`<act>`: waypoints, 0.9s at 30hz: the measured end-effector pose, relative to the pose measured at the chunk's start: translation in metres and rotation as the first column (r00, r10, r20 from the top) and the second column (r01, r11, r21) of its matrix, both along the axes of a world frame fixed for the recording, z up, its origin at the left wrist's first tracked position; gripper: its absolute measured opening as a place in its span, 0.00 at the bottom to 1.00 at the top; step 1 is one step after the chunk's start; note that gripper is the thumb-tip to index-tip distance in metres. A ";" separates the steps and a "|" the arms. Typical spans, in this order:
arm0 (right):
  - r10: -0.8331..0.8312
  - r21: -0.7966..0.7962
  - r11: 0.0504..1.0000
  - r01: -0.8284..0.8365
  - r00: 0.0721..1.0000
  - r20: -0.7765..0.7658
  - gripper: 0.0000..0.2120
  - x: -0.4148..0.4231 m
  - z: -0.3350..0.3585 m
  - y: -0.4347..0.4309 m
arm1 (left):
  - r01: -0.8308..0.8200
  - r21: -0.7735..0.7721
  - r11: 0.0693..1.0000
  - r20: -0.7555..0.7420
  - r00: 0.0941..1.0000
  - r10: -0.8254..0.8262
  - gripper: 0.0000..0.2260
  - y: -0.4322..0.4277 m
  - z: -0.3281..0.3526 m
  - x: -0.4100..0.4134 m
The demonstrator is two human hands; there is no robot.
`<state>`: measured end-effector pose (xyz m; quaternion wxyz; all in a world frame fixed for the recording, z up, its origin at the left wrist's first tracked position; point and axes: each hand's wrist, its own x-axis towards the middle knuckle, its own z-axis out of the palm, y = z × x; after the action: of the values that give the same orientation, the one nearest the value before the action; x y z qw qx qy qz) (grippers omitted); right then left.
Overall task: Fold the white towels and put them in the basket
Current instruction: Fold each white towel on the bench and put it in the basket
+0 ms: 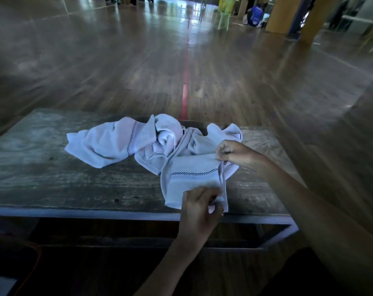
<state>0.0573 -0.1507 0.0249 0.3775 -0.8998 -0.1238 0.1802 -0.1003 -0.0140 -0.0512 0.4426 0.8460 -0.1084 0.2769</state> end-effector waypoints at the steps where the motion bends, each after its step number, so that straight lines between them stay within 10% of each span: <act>1: -0.015 -0.016 1.000 0.015 1.000 0.015 0.03 0.001 -0.008 -0.006 | 0.017 0.034 0.999 -0.007 1.000 -0.016 0.09 -0.004 -0.004 0.001; 17: -0.080 -0.067 0.993 0.094 0.979 0.189 0.14 -0.012 -0.074 -0.028 | -0.075 0.459 0.885 -0.071 0.990 0.121 0.18 0.041 0.002 0.058; 27: -0.085 0.008 0.996 0.085 0.984 0.155 0.18 -0.017 -0.074 -0.026 | 0.324 0.613 0.721 -0.436 0.899 -0.033 0.11 0.066 0.021 0.141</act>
<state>0.0406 -0.1770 -0.0488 0.3747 -0.9153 -0.1144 0.0930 0.0404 0.0518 -0.0300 0.1450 0.9706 -0.1920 -0.0027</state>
